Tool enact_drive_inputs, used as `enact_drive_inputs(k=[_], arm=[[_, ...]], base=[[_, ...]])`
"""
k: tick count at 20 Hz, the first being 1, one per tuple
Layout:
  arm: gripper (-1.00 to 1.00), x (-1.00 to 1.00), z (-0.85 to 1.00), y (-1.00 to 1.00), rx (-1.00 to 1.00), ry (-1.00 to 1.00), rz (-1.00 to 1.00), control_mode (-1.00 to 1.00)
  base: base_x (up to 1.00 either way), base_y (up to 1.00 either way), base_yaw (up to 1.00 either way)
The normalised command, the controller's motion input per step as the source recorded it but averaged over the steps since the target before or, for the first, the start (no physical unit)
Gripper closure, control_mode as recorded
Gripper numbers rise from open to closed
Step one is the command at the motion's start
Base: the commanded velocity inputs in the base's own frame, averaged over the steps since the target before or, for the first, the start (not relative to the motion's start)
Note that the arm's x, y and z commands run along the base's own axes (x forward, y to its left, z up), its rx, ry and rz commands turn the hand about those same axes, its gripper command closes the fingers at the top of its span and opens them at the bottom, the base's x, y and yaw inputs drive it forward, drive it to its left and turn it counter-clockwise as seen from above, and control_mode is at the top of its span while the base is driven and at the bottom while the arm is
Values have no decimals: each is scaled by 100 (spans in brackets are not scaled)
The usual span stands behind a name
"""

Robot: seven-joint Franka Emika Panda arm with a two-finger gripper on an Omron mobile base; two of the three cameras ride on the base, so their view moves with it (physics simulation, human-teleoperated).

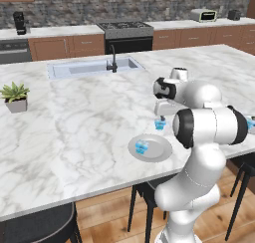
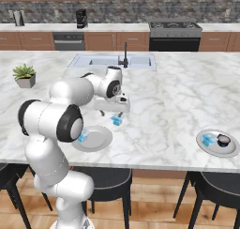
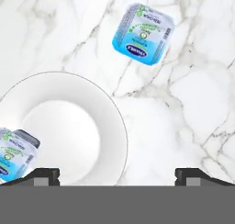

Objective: Place two yogurt containers on each plate.

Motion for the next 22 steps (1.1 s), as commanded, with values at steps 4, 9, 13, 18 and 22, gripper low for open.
enact_drive_inputs(k=[4, 9, 13, 18, 22], arm=[[-100, 34, -12, 0, 12, -18, 0, -100], [-100, 45, 0, 1, 0, 0, 0, -100], [-100, 39, -2, 2, -1, 1, 0, -100], [-100, 24, -5, 0, 0, 9, 0, -100], [-100, 2, -20, -1, 0, 11, -3, -100]], base=[[0, 0, 0], [0, 0, 0], [0, 0, 0], [0, 0, 0], [0, 0, 0]])
